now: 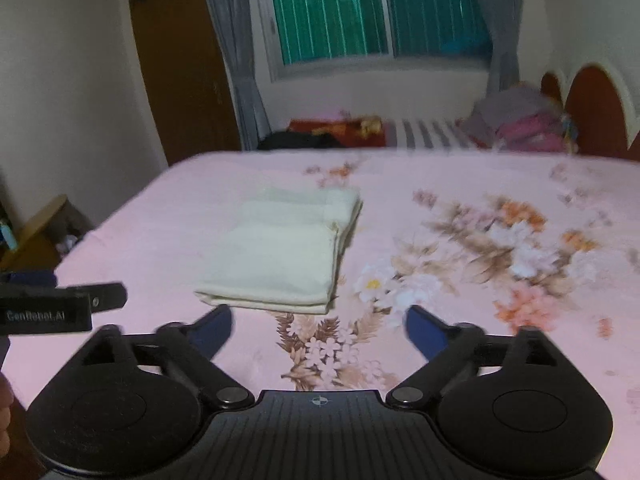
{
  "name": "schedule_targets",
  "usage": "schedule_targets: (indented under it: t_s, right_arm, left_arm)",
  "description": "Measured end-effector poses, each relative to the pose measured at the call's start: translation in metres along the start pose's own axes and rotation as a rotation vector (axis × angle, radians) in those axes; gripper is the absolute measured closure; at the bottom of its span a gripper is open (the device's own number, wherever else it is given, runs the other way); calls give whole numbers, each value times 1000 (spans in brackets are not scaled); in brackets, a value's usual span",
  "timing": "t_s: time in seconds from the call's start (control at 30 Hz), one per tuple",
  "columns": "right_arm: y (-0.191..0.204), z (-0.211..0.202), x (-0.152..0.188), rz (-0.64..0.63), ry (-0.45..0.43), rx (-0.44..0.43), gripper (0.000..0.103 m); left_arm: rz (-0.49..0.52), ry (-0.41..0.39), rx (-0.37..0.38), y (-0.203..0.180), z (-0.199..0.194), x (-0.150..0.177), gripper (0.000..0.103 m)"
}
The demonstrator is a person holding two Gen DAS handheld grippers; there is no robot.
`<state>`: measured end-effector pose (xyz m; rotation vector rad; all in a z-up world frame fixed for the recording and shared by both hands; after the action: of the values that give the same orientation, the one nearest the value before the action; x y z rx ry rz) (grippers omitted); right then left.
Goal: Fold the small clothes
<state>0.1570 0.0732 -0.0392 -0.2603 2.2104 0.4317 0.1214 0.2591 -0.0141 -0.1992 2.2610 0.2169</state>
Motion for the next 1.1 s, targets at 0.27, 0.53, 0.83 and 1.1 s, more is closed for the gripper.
schedule_targets:
  t_s: [0.27,0.53,0.83,1.1]
  right_arm:
    - [1,-94,6,35,-103,64,0]
    - [3,-127,14,46,-137,71,0]
    - [4,-140,12,34,-178,52,0]
    - [4,-142,11,29,-184,48,0]
  left_arm:
    - [-104,-16,-40,17,-67,21,1]
    - [-67,-47,-58,0,-94,21,0]
    - [-61,-62,-49,-9,-103,22,0]
    - [-60,-55,-50,-11,-101,25,0]
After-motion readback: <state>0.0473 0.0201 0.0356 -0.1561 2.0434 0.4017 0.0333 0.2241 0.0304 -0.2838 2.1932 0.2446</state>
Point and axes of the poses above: each gripper's, at about its wrist camera, not at the fingertips, and z roughly the way its jaws point, y to its left, x to its underside, the point moved 7 cm from there along z, roughly the way its jaws point, and after that the axes turned 2 degrees about y, right-handed, at the moved point
